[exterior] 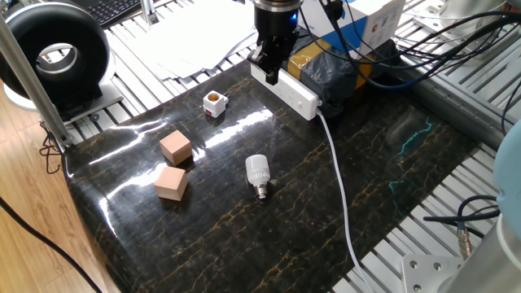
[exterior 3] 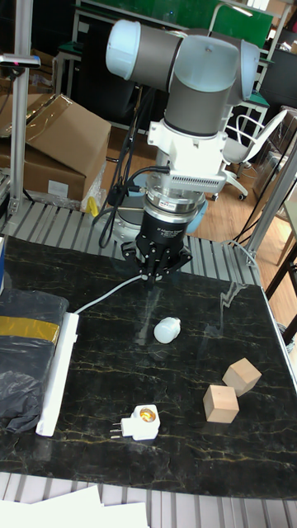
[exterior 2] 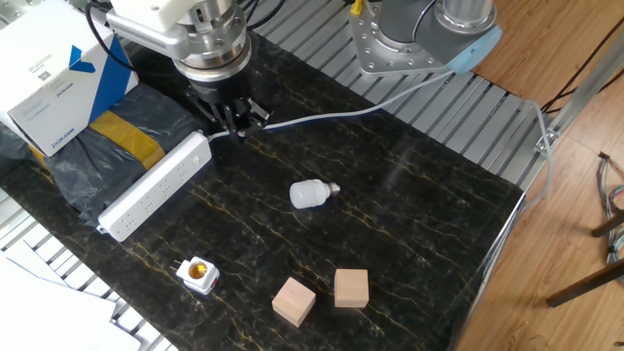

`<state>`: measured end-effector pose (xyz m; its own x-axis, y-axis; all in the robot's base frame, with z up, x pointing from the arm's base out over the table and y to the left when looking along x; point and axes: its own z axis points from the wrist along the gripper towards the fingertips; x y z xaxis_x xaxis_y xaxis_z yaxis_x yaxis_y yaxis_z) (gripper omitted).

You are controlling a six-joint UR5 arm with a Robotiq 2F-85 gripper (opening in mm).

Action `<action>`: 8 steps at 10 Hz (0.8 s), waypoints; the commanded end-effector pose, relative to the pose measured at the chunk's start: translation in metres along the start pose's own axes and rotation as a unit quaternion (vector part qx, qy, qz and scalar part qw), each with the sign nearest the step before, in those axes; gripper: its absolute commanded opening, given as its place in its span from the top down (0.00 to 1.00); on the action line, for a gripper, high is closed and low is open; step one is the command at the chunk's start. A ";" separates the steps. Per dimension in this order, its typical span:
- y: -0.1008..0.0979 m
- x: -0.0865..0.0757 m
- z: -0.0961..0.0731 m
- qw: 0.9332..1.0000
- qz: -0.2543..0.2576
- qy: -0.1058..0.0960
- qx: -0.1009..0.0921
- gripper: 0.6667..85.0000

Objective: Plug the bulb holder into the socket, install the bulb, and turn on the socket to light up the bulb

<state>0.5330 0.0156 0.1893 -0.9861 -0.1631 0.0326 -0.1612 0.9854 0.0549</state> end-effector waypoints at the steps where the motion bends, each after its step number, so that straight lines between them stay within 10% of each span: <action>1: 0.003 -0.004 -0.001 1.000 -0.005 -0.008 -0.006 1.00; 3: -0.016 -0.017 -0.002 0.997 -0.055 -0.031 0.032 1.00; 8: -0.010 -0.020 -0.003 0.995 -0.087 -0.038 0.022 1.00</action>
<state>0.5476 0.0065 0.1890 -0.9527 -0.3032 -0.0183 -0.3034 0.9528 0.0087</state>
